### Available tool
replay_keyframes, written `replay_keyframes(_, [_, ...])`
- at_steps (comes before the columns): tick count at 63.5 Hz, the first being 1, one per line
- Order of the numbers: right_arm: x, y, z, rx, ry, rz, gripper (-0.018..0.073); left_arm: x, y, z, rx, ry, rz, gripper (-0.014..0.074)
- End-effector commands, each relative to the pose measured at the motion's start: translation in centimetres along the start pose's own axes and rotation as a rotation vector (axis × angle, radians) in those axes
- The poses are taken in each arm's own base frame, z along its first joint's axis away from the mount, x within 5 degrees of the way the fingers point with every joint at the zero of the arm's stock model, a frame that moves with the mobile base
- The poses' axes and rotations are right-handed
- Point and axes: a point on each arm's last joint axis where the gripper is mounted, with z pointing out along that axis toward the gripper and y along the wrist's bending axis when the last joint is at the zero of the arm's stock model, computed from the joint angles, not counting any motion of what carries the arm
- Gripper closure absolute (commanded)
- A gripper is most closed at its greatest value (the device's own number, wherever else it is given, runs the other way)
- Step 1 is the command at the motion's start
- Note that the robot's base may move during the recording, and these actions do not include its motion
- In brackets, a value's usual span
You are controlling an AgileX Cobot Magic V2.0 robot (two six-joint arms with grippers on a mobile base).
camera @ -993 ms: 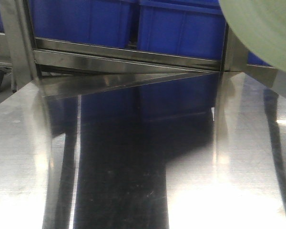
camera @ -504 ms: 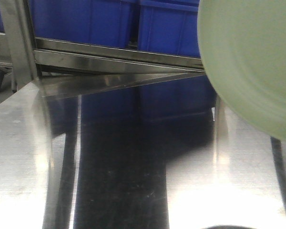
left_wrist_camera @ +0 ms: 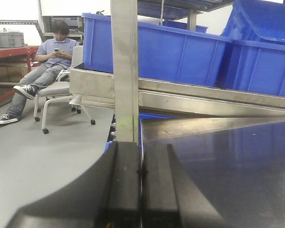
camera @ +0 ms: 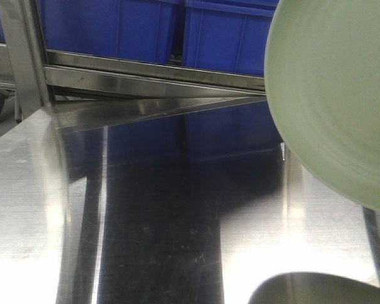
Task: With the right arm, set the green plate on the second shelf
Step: 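Hold the plate raised in the right gripper beside the table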
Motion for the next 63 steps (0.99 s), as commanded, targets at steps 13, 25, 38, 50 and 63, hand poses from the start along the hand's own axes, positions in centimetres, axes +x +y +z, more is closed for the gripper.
replay_keyframes(13, [-1.95,-0.07,-0.03,0.008,-0.146,0.009,0.0503,0.53,0.01,-0.06,0.0,-0.057,-0.01,0.0466])
replay_keyframes(25, [-1.95,-0.07,-0.03,0.008,-0.146,0.009,0.0503,0.53,0.01,-0.06,0.0,-0.057,-0.01,0.0466])
replay_keyframes(38, [-1.95,-0.07,-0.03,0.008,-0.146,0.009,0.0503,0.53,0.01,-0.06,0.0,-0.057,-0.01,0.0466])
replay_keyframes(50, [-1.95,-0.07,-0.03,0.008,-0.146,0.009,0.0503,0.53,0.01,-0.06,0.0,-0.057,-0.01,0.0466])
replay_keyframes(63, [-1.95,-0.07,-0.03,0.008,-0.146,0.009,0.0503,0.53,0.01,-0.06,0.0,-0.057,-0.01,0.0466])
